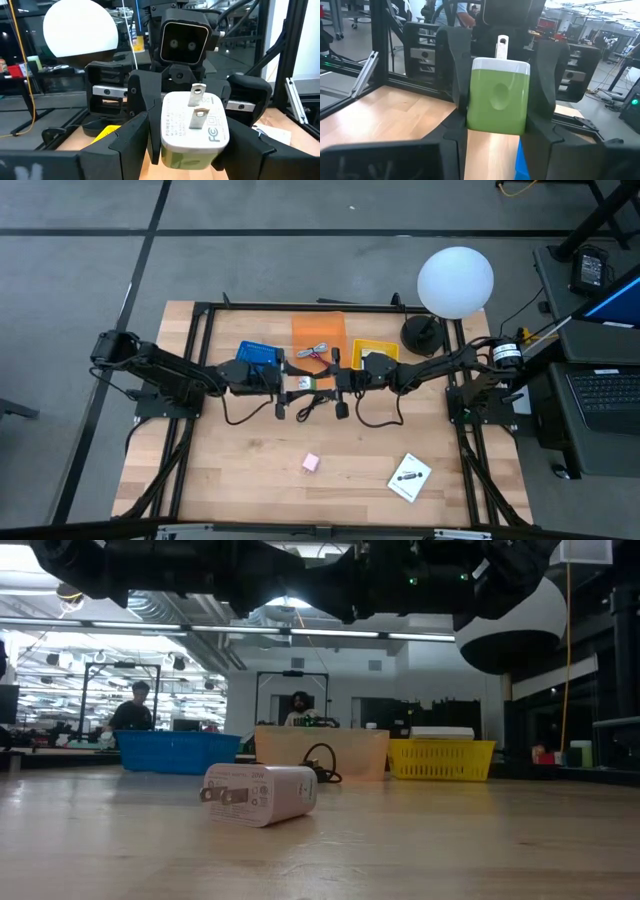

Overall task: Pick and place items into bin
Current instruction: Put the green charger adapter into the blue bin

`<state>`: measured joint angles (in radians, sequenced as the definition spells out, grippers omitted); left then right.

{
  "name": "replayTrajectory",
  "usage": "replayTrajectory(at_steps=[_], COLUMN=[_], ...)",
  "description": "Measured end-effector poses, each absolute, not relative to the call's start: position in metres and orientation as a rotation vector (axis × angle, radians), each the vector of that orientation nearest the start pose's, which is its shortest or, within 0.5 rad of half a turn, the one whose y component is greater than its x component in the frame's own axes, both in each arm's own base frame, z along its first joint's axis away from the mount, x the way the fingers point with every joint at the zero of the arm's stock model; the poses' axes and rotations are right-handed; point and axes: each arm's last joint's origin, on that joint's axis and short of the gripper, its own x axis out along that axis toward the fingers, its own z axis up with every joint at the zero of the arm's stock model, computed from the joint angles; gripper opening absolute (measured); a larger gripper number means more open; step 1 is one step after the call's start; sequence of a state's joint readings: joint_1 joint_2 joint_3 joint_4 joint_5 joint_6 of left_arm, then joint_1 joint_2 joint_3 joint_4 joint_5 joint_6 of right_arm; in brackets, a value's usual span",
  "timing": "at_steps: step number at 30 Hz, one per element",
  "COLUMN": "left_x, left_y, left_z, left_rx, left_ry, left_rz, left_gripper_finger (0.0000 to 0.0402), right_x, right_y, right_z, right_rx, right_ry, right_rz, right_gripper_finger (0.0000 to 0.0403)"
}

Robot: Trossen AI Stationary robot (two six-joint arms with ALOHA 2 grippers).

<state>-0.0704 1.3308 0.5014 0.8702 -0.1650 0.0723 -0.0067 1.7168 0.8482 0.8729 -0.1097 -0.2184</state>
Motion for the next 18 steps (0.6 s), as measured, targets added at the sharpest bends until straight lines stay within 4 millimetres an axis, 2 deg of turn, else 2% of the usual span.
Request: replayTrajectory(at_steps=[11, 18], left_x=[0.2624, 0.2619], left_y=[-0.0137, -0.0131], left_z=[0.2228, 0.2224], left_rx=[0.074, 0.131], left_ry=[-0.018, -0.007], left_rz=[0.097, 0.111], left_gripper_finger=[0.0207, 0.0160], right_x=[0.3590, 0.3590], right_y=[0.0007, 0.0003], right_z=[0.2160, 0.2148], right_rx=[-0.220, -0.206], right_ry=[-0.007, 0.006], right_rz=[0.101, 0.093], right_gripper_finger=[0.0119, 0.0122])
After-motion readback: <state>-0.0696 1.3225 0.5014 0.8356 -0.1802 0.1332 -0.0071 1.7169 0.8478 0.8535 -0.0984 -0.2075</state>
